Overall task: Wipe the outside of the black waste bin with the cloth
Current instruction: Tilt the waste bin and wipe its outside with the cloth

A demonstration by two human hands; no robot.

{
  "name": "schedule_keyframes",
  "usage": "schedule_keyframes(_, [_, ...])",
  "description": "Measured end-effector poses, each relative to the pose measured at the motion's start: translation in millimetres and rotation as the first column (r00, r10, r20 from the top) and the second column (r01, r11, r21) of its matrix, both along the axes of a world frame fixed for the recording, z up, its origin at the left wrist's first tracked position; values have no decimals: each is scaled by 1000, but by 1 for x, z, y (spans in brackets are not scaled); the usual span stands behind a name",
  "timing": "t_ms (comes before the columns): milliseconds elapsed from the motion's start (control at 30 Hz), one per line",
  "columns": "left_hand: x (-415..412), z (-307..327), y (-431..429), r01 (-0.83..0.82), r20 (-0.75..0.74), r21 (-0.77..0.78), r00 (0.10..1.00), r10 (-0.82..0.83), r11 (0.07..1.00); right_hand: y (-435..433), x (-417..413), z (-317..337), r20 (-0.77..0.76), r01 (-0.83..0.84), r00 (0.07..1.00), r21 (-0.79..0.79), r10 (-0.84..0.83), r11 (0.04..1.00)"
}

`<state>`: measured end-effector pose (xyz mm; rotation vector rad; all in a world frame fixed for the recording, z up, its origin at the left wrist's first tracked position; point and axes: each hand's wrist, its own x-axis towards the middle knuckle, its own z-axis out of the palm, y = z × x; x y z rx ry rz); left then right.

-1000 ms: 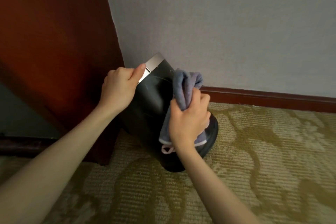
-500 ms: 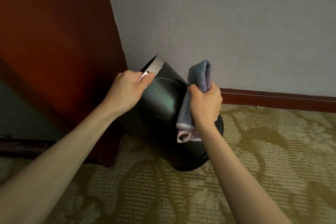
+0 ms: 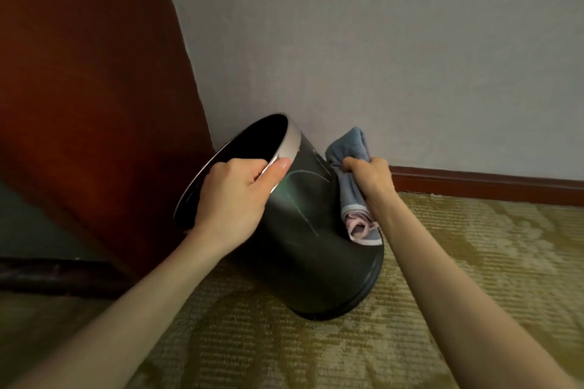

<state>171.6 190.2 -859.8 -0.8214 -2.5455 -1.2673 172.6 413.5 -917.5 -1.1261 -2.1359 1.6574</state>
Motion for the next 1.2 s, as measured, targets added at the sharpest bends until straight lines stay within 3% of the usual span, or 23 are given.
schedule_keyframes(167, [1, -5, 6, -67, 48, 69, 997, 64, 995, 10, -8, 12, -38, -44, 998, 129, 49, 991])
schedule_keyframes(300, [7, -20, 21, -159, 236, 174, 965, 115, 972, 22, -10, 27, 42, -169, 986, 313, 164, 935])
schedule_keyframes(500, [7, -25, 24, -65, 441, 277, 895, -67, 959, 31, -6, 20, 121, -181, 982, 382, 145, 906])
schedule_keyframes(633, [7, -29, 1, 85, 388, 317, 897, -211, 945, 33, -10, 14, 157, -168, 981, 378, 116, 910])
schedule_keyframes(733, [13, -38, -14, 155, 318, 258, 918, -235, 954, 36, -11, 10, 210, -172, 973, 377, 97, 910])
schedule_keyframes(967, [24, -42, -2, 140, 177, 253, 966, -188, 957, 29, 4, 16, 263, -143, 965, 459, 20, 877])
schedule_keyframes(1200, [-1, -46, 7, 19, 133, 124, 990, -36, 992, -42, 31, 27, -61, 114, 993, 614, -97, 781])
